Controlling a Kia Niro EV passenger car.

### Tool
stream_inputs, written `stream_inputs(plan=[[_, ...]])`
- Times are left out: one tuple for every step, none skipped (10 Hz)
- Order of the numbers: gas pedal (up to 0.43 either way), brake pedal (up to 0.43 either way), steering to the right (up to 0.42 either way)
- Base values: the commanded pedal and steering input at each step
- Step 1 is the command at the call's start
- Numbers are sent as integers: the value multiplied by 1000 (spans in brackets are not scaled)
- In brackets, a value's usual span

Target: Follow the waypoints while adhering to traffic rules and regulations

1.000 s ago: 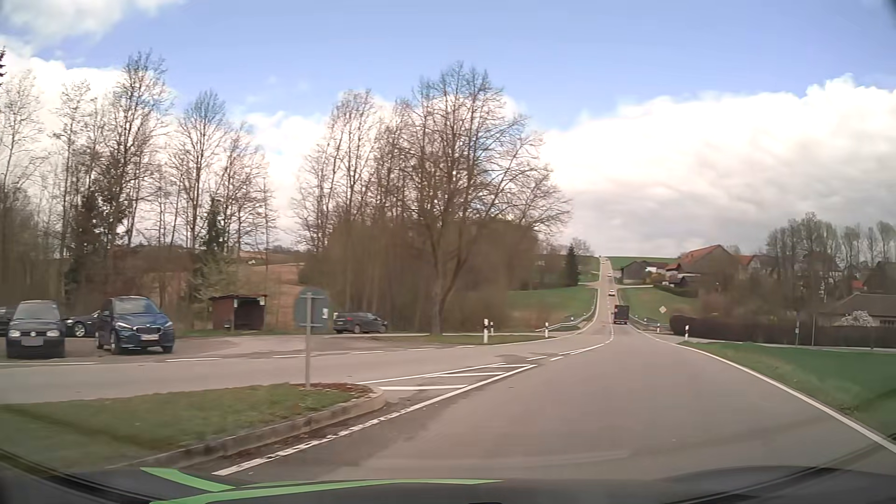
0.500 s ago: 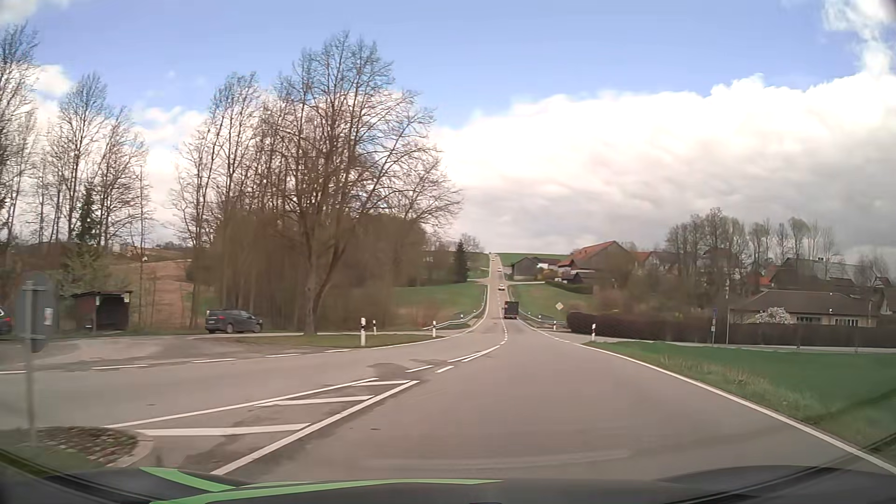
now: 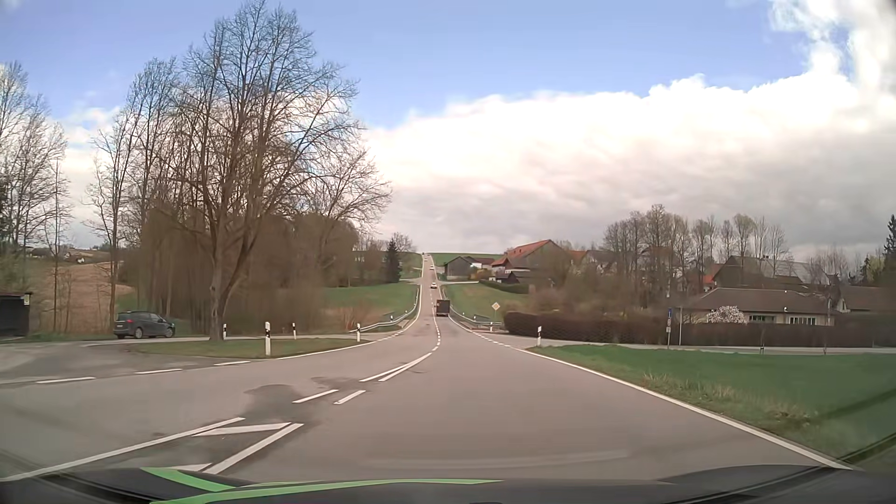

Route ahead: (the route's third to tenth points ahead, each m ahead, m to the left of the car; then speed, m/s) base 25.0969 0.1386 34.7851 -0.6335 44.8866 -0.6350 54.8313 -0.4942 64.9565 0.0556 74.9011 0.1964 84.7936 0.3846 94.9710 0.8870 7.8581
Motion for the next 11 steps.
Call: stream_inputs(plan=[[260,0,46],[260,0,30],[260,0,20],[268,0,14],[268,0,8],[268,0,4],[268,0,5],[268,0,4],[268,0,4],[280,0,4],[280,0,4]])
